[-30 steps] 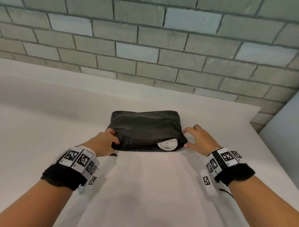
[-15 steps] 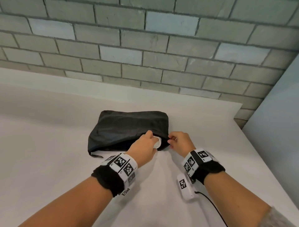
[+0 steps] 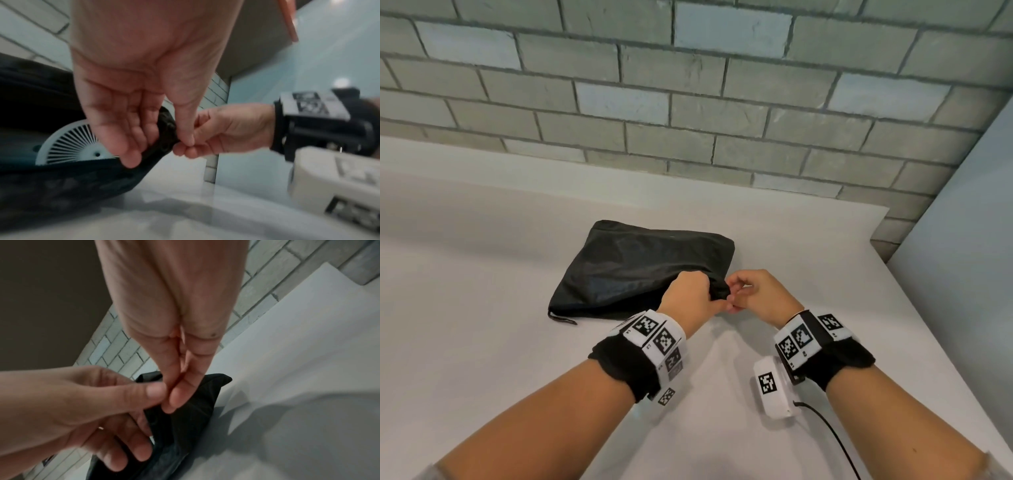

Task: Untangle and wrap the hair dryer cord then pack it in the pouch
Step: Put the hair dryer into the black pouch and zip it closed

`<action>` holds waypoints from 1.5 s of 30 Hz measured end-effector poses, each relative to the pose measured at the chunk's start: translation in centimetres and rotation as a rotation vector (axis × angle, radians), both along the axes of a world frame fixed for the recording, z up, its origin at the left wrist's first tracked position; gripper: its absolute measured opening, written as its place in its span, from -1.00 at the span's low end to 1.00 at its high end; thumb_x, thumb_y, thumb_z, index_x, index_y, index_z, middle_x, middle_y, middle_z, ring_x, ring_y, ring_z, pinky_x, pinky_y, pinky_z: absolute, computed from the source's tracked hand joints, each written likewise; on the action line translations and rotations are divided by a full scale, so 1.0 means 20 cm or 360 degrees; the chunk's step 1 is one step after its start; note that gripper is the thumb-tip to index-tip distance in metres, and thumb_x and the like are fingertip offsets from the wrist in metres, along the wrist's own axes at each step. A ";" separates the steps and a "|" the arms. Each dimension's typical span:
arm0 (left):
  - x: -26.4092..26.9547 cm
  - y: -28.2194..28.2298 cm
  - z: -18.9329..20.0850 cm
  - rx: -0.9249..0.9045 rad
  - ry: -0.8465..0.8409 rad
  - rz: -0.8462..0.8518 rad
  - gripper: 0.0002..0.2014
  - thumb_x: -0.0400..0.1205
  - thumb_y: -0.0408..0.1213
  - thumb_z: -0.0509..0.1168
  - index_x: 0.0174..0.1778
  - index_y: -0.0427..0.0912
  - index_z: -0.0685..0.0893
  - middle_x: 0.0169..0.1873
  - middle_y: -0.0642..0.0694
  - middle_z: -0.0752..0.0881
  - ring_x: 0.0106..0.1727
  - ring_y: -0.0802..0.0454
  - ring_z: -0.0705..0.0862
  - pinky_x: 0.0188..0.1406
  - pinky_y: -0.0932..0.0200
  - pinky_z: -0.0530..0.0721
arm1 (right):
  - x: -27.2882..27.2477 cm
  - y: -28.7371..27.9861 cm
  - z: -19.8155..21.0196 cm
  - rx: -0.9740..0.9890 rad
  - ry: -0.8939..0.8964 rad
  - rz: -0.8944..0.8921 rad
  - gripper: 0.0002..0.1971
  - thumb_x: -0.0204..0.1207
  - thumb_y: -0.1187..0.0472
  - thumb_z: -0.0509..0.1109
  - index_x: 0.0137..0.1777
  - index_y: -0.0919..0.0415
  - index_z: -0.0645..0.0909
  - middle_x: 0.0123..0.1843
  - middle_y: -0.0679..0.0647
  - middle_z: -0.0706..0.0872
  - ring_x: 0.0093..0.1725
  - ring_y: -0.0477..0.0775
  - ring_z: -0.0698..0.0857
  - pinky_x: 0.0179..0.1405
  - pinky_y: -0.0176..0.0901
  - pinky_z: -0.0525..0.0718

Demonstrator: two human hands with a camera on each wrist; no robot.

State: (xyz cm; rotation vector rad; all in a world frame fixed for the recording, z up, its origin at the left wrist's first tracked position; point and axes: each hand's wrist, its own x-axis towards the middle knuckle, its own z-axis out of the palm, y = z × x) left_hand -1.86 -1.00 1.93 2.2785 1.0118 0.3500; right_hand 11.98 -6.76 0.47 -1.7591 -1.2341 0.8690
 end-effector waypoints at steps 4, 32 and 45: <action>0.03 -0.02 0.01 0.0110 0.0260 -0.0094 -0.71 0.54 -0.17 0.35 -0.41 -0.27 0.52 -0.48 -0.04 0.49 -0.35 -0.06 0.59 -0.34 0.15 0.49 | -0.02 -0.01 0.01 0.0036 -0.0040 -0.0056 -0.74 0.41 0.60 0.28 -0.12 0.22 0.56 -0.34 0.16 0.57 -0.39 0.12 0.69 -0.35 -0.32 0.71; -0.24 0.12 0.01 -0.0282 0.0339 0.0281 -0.72 0.57 -0.15 0.27 -0.36 -0.23 0.73 -0.49 -0.07 0.64 -0.38 -0.02 0.59 0.06 0.05 0.67 | -0.04 -0.16 0.01 0.0058 -0.1245 0.0065 -0.86 0.41 0.38 0.30 -0.11 0.38 0.67 -0.21 0.32 0.75 -0.16 0.33 0.68 -0.14 0.04 0.64; -0.87 0.52 0.07 -0.0342 0.0841 0.0732 -0.73 0.45 -0.14 0.43 -0.18 -0.32 0.78 -0.53 -0.08 0.57 -0.46 0.01 0.51 -0.33 0.20 0.43 | -0.01 -0.18 0.02 -0.0093 -0.1496 0.0173 -0.87 0.45 0.19 0.40 -0.06 0.19 0.70 0.05 0.06 0.68 -0.01 0.13 0.64 -0.31 -0.25 0.34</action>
